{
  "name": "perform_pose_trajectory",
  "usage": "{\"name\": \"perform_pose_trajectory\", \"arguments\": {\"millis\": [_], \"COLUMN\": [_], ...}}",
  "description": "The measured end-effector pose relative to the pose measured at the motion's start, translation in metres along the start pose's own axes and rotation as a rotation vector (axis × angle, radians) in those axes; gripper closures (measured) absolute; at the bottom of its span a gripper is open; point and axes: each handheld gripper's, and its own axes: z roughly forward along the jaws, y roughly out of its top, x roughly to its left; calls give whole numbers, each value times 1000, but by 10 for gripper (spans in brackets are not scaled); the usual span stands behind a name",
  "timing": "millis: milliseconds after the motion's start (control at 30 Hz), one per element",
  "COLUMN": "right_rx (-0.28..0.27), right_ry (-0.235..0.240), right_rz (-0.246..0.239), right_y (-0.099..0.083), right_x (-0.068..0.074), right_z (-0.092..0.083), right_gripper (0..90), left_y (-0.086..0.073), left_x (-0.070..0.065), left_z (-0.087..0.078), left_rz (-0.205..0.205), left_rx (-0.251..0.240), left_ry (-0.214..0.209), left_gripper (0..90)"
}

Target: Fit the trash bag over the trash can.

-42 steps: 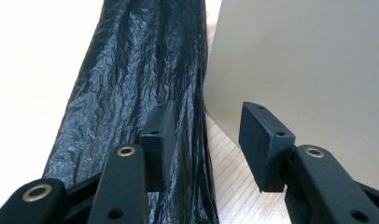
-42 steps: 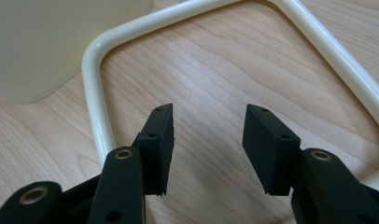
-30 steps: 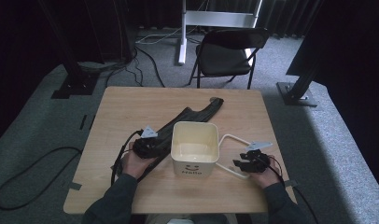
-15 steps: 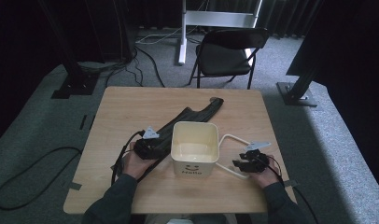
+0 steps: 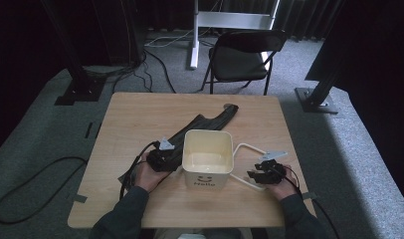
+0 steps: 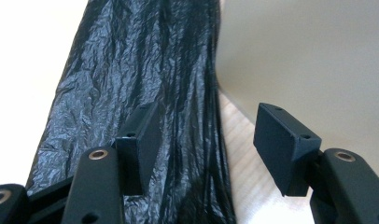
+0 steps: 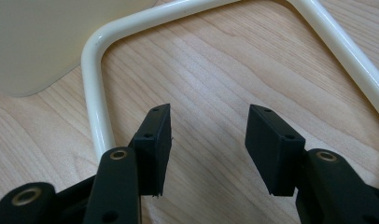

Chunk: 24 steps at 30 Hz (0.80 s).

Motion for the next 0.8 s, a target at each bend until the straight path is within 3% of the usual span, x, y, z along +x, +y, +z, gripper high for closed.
{"name": "perform_pose_trajectory", "arguments": {"millis": [167, 633, 800], "right_rx": [0, 11, 13], "right_ry": [-2, -2, -3], "right_rz": [-2, -6, -10], "right_y": [0, -1, -1], "right_x": [0, 0, 0], "right_z": [0, 1, 1], "right_gripper": [505, 513, 514], "left_y": [1, -1, -1], "left_x": [0, 5, 8], "left_z": [7, 19, 19], "left_rz": [-7, -32, -33], "left_rx": [7, 33, 37], "left_ry": [31, 38, 54], "left_gripper": [411, 399, 445]}}
